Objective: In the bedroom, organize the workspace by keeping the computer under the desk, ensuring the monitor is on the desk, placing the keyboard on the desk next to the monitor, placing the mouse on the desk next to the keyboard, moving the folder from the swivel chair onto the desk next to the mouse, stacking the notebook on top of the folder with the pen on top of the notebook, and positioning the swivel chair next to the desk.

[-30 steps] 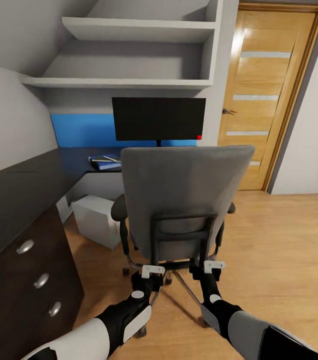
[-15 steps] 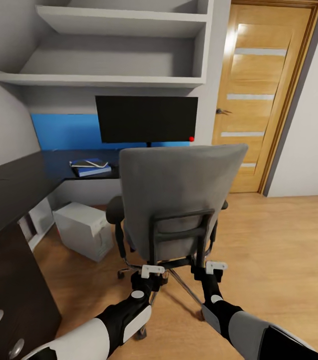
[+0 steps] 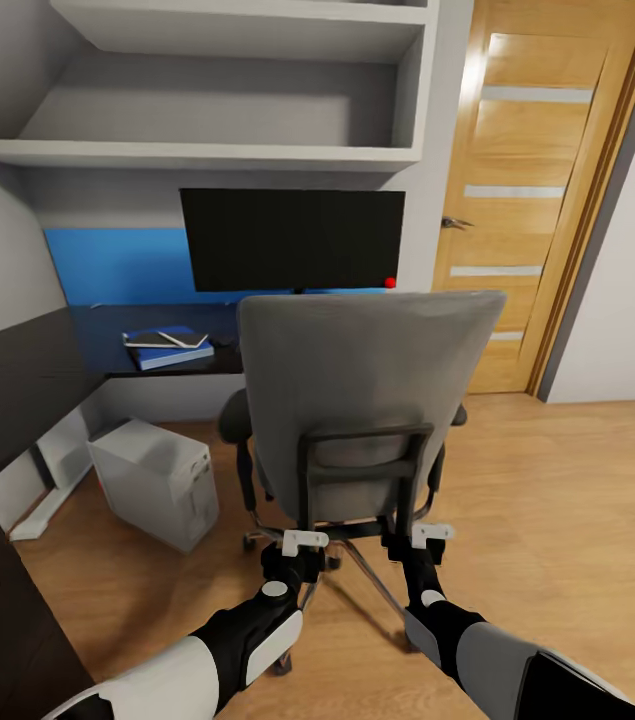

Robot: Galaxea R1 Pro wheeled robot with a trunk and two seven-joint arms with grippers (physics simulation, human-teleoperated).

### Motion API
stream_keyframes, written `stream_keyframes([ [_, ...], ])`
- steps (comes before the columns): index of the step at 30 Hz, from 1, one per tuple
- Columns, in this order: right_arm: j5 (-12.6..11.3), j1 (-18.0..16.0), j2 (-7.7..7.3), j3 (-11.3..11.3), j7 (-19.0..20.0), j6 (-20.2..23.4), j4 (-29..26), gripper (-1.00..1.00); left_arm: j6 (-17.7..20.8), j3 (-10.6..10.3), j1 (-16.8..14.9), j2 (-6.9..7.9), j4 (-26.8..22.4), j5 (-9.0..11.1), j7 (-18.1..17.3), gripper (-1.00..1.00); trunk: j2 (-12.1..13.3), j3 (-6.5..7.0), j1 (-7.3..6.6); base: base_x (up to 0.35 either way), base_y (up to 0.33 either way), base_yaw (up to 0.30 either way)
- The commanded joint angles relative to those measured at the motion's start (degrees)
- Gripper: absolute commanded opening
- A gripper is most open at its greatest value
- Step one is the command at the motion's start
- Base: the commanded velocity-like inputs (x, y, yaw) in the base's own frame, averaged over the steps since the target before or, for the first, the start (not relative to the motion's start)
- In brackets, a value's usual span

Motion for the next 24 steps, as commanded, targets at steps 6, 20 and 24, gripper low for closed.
stream_keyframes([
  [6, -0.16, -0.02, -0.08, 0.49, -0.46, -0.01, 0.01, 1.0, -0.7, -0.48, -0.11, 0.0, -0.05, 0.47, 0.34, 1.0, -0.02, -0.05, 0.02, 0.301, 0.055, 0.0],
  [20, -0.17, -0.02, -0.06, 0.49, -0.46, -0.01, 0.56, 1.0, -0.68, -0.4, -0.11, 0.0, -0.05, 0.58, 0.37, 1.0, -0.02, -0.05, 0.02, -0.007, 0.004, 0.0],
  [24, -0.17, -0.02, -0.04, 0.49, -0.46, -0.01, 1.0, 1.0, -0.63, -0.39, -0.11, 0.0, -0.05, 0.58, 0.4, 1.0, -0.02, -0.05, 0.02, -0.298, 0.0, 0.0],
])
